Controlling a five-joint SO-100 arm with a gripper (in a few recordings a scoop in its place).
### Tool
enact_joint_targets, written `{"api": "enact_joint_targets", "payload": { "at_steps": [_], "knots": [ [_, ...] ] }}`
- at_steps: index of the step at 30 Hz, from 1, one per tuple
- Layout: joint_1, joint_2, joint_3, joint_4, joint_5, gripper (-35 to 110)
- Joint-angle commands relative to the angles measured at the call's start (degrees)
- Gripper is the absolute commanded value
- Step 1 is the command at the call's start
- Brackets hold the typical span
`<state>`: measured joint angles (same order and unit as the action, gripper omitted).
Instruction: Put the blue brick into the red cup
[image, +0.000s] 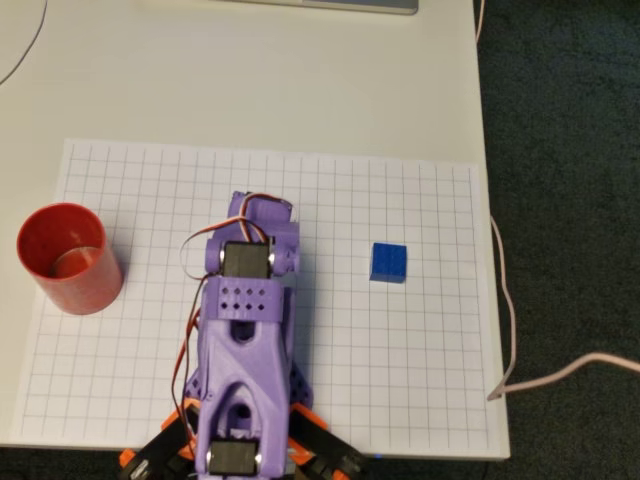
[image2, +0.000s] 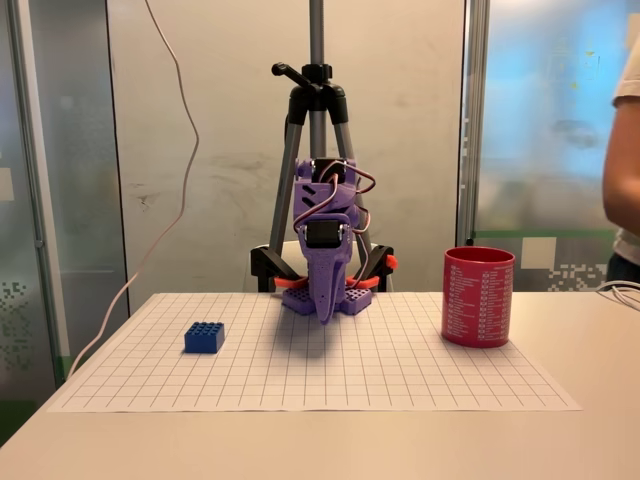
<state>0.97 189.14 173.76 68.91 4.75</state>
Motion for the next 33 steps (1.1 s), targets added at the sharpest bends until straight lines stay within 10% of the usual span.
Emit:
{"api": "enact_joint_targets", "payload": {
  "at_steps": [1,33],
  "knots": [
    [-5.3,0.1,-0.1,-1.2,-8.6,0],
    [6.8,-0.2,-21.0,3.8,-12.1,0]
  ]
}}
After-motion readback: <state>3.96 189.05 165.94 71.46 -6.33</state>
